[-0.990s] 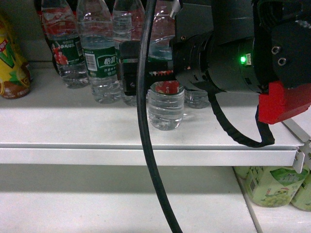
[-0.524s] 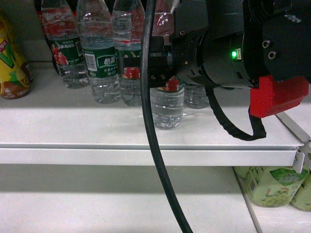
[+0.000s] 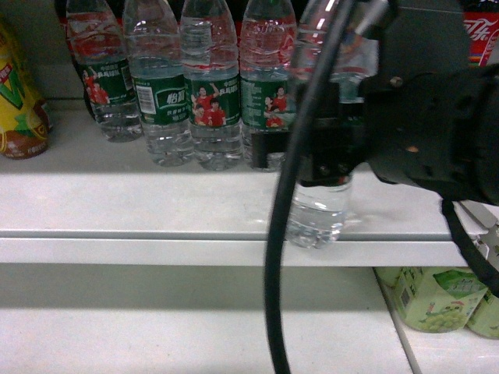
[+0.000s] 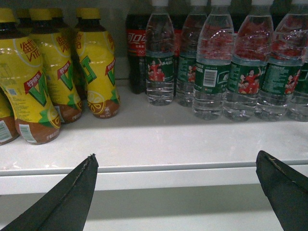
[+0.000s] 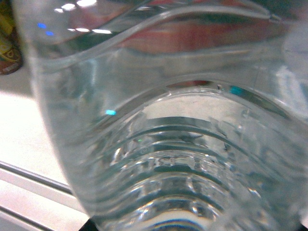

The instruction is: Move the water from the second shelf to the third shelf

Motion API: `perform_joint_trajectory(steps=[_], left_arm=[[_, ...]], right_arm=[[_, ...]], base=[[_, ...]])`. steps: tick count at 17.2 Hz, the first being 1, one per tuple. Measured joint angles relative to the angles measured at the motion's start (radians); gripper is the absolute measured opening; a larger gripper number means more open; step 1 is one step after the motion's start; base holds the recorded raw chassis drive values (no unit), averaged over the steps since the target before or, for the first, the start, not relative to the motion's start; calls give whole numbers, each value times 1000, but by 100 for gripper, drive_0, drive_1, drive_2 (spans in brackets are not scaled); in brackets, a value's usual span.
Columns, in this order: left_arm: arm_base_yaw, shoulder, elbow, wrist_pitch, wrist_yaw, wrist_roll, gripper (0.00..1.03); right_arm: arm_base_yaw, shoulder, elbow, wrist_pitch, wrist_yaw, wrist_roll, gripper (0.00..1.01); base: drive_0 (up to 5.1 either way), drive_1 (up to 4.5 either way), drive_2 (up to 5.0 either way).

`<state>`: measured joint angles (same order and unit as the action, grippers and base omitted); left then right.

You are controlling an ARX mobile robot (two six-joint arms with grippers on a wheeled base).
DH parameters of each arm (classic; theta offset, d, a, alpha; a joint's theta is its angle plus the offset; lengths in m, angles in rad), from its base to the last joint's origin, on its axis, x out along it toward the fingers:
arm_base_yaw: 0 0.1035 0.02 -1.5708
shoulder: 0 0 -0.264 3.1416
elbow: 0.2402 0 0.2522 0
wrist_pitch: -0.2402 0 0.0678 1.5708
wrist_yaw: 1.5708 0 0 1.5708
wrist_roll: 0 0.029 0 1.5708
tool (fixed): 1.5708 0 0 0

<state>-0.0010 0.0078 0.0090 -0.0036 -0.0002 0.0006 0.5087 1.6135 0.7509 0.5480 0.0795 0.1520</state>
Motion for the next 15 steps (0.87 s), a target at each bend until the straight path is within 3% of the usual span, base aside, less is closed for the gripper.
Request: perform_joint_trajectory(steps=[5,7,11,15], left_arm=[[0,0,0,0,0,0,98],[0,0,0,0,0,0,98],[0,0,0,0,0,0,98],[0,0,0,0,0,0,98]], right_arm=[[-124,-261,-244,50,3,-42,40],[-222,-453,-354,-5,-35,-42,40],[-340,-684,-425,-109,-87,-68,40],[-385,-856,-460,-204,-76,-88,40]], base=[[0,0,0],[0,0,0],[0,0,0],[0,0,0]])
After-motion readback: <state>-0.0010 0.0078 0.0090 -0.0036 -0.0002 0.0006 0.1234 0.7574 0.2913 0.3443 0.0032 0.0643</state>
